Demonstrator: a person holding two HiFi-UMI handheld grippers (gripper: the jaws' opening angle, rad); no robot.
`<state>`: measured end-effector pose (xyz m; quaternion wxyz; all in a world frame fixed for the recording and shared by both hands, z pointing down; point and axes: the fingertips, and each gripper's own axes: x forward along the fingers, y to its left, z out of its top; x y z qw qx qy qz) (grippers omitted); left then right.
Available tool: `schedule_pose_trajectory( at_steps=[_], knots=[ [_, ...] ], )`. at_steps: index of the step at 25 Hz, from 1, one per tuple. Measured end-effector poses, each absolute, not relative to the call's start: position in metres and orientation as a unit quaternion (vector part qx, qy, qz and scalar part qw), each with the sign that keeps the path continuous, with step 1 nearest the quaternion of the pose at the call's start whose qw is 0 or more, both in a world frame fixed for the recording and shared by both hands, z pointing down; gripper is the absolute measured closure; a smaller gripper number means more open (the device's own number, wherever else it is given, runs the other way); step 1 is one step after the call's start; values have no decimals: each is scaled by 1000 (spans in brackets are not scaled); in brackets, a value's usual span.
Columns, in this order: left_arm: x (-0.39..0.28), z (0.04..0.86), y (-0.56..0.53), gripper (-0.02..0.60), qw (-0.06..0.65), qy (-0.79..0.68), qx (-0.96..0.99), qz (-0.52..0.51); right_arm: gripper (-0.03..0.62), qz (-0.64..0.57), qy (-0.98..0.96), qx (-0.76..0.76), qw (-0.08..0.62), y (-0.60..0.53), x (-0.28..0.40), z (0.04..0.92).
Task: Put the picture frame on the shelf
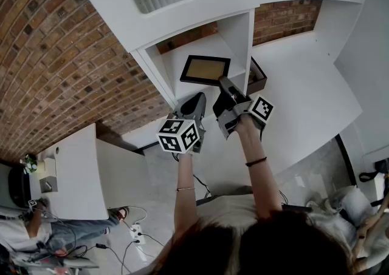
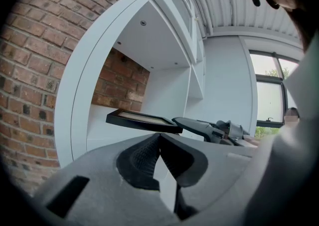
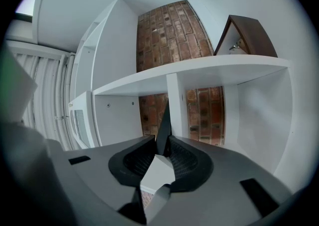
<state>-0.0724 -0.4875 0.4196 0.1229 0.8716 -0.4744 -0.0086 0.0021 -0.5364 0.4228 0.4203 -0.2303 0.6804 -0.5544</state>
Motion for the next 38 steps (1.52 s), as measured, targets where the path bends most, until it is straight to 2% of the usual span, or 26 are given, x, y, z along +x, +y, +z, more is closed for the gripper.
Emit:
schedule_pose_trajectory(
  at_steps=[38],
  knots=[
    [-77,422,-455,571,122,-481,868,-3,505,-545,690,-226,419,-500,2,423]
  ],
)
